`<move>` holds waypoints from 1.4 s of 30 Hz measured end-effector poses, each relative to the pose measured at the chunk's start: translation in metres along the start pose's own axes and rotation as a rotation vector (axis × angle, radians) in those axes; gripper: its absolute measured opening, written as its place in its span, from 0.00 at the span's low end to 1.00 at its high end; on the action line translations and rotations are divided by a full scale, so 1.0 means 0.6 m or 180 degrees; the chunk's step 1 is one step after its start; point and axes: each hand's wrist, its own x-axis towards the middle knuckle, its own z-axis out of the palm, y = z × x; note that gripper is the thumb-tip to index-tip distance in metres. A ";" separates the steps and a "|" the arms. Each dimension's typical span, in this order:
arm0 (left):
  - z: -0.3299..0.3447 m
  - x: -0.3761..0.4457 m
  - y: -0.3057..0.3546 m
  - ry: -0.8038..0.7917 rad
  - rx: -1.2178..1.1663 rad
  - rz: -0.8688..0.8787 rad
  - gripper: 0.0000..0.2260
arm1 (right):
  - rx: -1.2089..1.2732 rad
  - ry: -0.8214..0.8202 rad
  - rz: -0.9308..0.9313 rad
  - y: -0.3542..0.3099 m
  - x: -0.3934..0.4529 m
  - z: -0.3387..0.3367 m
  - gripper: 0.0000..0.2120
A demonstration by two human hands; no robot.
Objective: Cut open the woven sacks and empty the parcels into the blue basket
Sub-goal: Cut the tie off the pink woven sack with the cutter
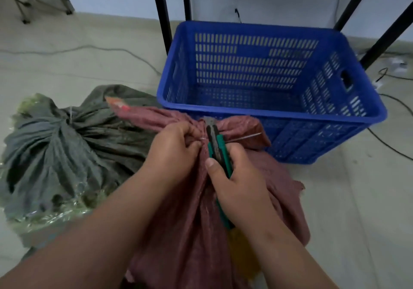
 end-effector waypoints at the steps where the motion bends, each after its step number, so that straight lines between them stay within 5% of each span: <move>1: 0.007 -0.008 -0.012 -0.0010 0.0010 -0.0051 0.09 | -0.0090 -0.0116 0.0059 0.006 0.000 0.004 0.04; 6: 0.025 -0.041 -0.054 -0.0178 -0.0090 -0.0527 0.09 | -0.0424 -0.0472 0.0241 0.026 -0.024 0.022 0.02; 11: 0.022 -0.070 -0.072 -0.0372 -0.0740 -0.0935 0.05 | -0.0842 -0.0774 0.0354 0.029 -0.051 0.030 0.20; 21: 0.014 -0.065 -0.063 -0.0234 0.0179 -0.0630 0.06 | -0.1026 -0.0866 0.0279 0.047 -0.063 0.032 0.05; 34: 0.023 -0.073 -0.074 -0.0264 -0.1513 -0.1513 0.10 | -0.1475 -0.0600 0.0038 0.036 -0.064 0.054 0.07; 42: 0.019 -0.086 -0.081 -0.0237 -0.1053 -0.1167 0.06 | -0.1529 -0.0533 0.0004 0.031 -0.072 0.056 0.12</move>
